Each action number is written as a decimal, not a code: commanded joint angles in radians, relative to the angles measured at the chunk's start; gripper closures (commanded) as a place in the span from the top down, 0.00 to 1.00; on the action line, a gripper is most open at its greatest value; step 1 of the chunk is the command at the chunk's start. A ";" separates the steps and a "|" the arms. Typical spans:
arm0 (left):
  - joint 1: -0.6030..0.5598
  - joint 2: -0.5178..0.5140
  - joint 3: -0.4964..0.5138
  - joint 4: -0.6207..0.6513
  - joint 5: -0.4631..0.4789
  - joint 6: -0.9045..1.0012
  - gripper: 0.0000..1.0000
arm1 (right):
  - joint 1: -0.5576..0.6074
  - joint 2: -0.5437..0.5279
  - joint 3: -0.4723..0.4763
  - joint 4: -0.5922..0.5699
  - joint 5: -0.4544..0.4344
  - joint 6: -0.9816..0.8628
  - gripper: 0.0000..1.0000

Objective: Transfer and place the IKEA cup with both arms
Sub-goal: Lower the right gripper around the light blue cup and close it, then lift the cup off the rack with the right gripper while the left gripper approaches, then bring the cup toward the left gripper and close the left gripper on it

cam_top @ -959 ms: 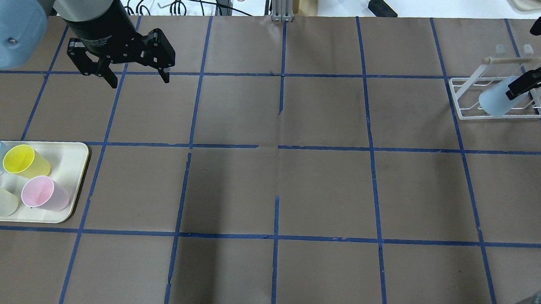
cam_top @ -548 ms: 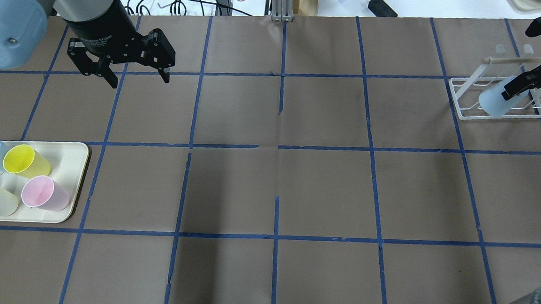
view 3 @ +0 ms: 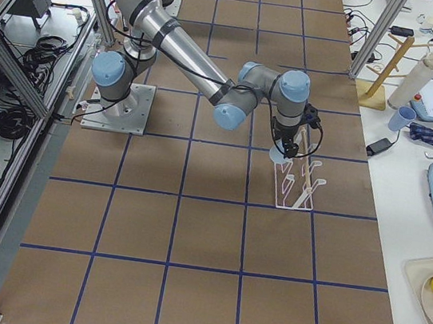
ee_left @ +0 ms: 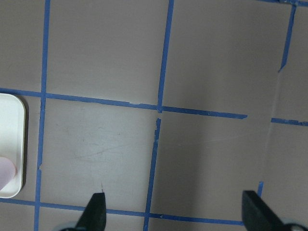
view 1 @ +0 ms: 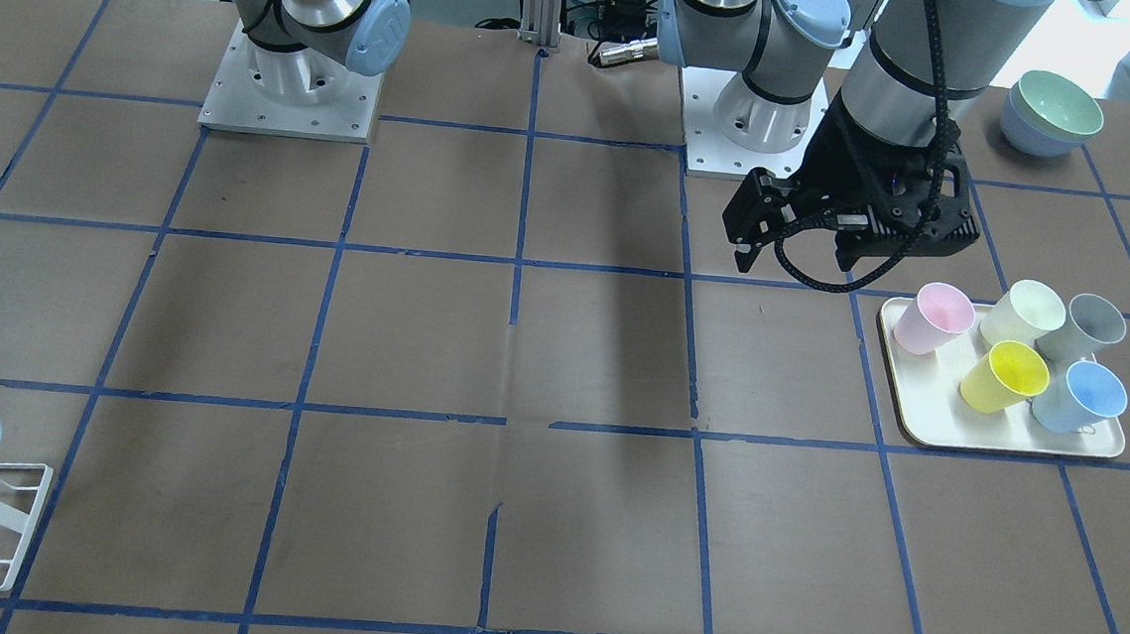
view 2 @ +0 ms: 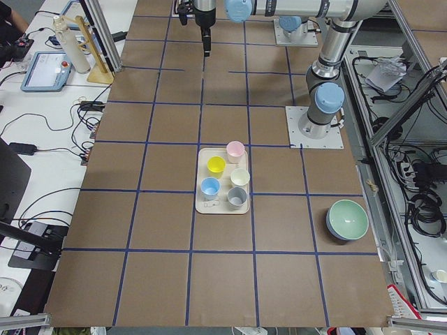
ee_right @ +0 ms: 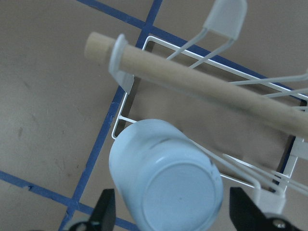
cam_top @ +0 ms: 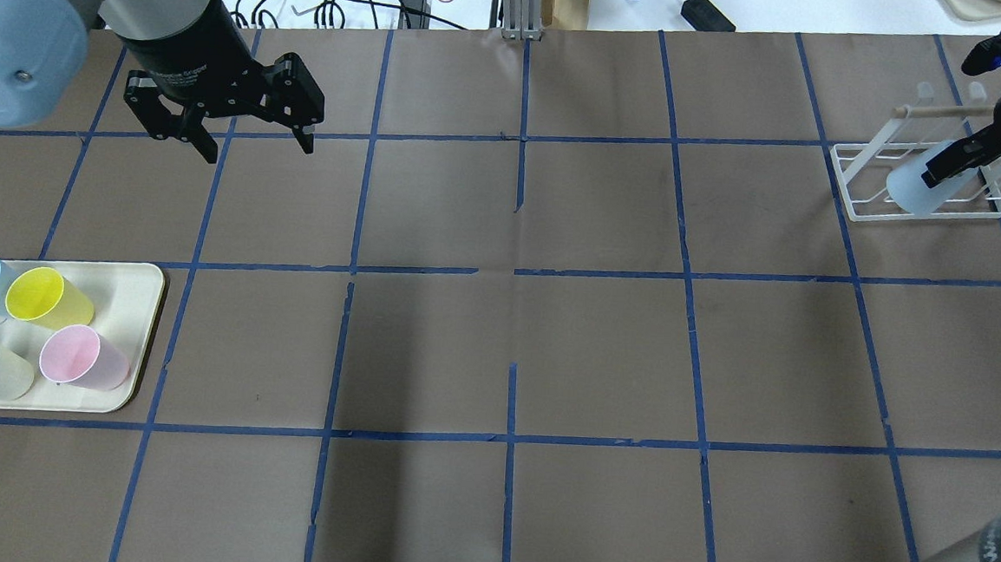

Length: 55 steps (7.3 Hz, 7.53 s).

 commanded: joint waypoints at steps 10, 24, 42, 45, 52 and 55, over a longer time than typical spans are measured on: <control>0.000 0.000 0.000 0.000 0.000 0.000 1.00 | 0.002 0.012 0.000 -0.002 0.037 0.009 0.31; 0.018 -0.001 0.008 0.000 -0.006 0.002 1.00 | 0.006 -0.208 -0.034 0.190 -0.066 -0.010 0.07; 0.279 0.059 -0.293 -0.019 -1.242 0.279 1.00 | 0.451 -0.353 0.169 0.548 1.416 0.699 0.04; 0.215 0.068 -0.267 0.059 -1.327 0.275 1.00 | 0.459 -0.298 0.169 0.543 1.416 0.693 0.04; 0.146 0.094 -0.279 0.094 -1.324 0.238 0.85 | 0.496 -0.288 0.166 0.546 1.419 0.733 0.04; 0.150 0.086 -0.284 0.112 -1.322 0.238 0.38 | 0.496 -0.288 0.166 0.548 1.419 0.734 0.04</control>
